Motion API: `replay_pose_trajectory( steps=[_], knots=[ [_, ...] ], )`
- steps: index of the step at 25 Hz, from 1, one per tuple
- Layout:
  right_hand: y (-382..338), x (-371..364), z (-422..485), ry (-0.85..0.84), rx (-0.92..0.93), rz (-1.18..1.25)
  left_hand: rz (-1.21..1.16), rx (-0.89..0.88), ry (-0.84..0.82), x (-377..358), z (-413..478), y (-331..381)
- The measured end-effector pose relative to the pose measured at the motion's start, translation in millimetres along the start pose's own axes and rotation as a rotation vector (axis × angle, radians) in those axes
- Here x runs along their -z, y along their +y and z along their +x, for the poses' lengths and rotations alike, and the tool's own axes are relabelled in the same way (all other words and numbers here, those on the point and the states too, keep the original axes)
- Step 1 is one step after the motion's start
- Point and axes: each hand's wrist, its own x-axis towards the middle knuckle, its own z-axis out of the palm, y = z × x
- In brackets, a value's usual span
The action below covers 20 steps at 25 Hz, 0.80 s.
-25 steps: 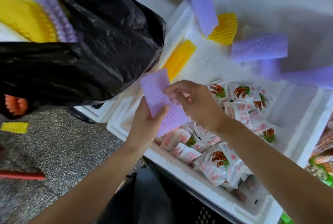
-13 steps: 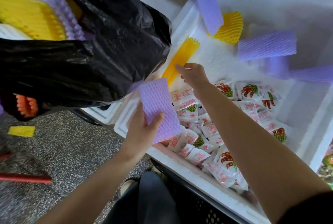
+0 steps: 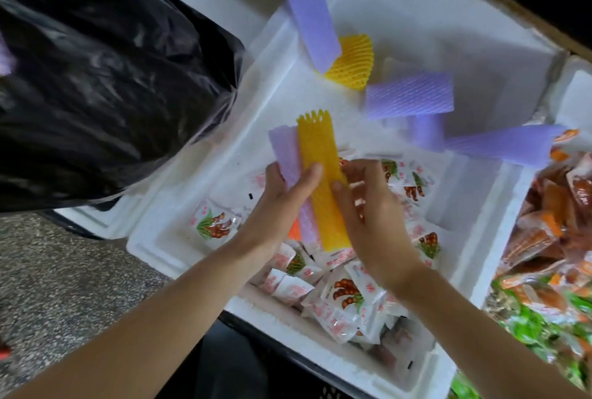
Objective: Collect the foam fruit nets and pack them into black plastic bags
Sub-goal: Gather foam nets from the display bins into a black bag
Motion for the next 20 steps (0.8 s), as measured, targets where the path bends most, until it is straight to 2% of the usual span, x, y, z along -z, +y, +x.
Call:
replay_pose_trajectory(
  steps=[3,5,7,9,11,13,14,18,20],
  knots=[
    [13,9,9,-0.038,0.028,-0.027,0.019,-0.090,0.003,-11,9,6],
    [30,24,31,0.033,0.036,-0.127,0.028,-0.118,0.050,-7,15,9],
    [53,41,65,0.096,0.013,-0.335,0.052,-0.118,0.070,-2,22,9],
    [76,57,103,0.074,-0.024,-0.676,0.070,-0.129,0.069,1,28,9],
    [90,66,136,0.003,-0.187,-0.915,0.084,-0.134,0.093,3,34,9],
    [101,69,155,-0.045,-0.350,-0.924,0.095,-0.124,0.118,5,39,6],
    [105,69,158,-0.053,-0.370,-0.902,0.096,-0.121,0.111,5,42,4],
    [110,70,145,0.108,-0.225,-0.847,0.100,-0.093,0.093,6,46,1],
    [104,72,136,0.130,-0.172,-0.815,0.106,-0.092,0.103,4,48,3]
  ],
)
